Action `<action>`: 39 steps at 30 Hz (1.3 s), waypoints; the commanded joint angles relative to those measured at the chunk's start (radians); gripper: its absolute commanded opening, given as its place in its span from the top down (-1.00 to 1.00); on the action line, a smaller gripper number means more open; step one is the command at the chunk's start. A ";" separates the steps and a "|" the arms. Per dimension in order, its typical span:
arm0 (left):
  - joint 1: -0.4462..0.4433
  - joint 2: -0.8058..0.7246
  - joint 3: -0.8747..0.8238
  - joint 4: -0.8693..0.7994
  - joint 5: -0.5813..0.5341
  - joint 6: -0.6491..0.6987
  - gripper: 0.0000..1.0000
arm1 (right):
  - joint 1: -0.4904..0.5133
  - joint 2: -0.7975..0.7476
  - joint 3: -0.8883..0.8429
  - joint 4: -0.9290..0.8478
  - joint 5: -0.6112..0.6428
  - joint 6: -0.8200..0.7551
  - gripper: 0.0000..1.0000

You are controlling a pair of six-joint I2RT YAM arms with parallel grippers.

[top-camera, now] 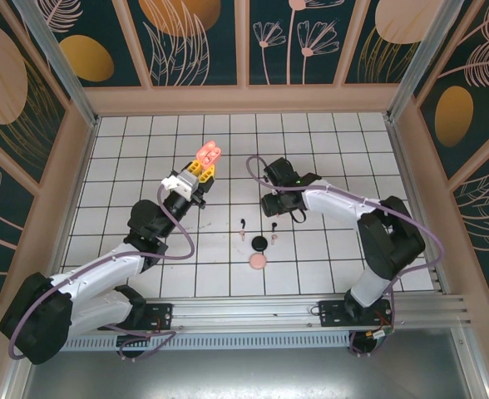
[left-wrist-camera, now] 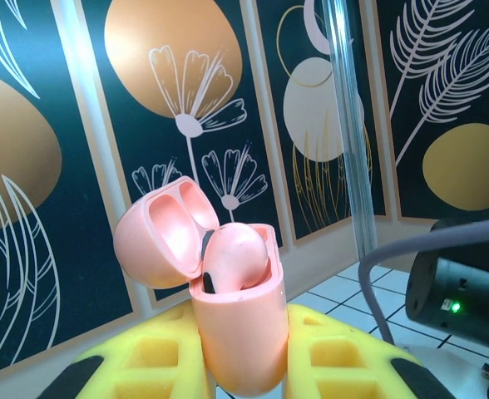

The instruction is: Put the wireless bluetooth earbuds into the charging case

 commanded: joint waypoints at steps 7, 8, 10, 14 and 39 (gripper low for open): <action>-0.005 -0.008 0.009 0.016 0.010 -0.002 1.00 | -0.005 0.103 0.084 -0.056 -0.004 -0.094 -0.04; -0.005 -0.007 0.009 0.016 0.009 -0.002 1.00 | -0.005 0.114 0.090 -0.060 -0.002 -0.094 -0.02; -0.006 -0.006 0.009 0.018 0.009 0.000 1.00 | -0.005 0.130 0.099 -0.062 -0.002 -0.094 -0.01; -0.004 -0.002 0.009 0.021 0.009 0.001 1.00 | -0.005 0.157 0.110 -0.055 0.006 -0.089 0.01; -0.005 0.025 0.022 0.026 0.009 0.007 1.00 | -0.009 0.224 0.111 -0.038 0.016 -0.076 0.17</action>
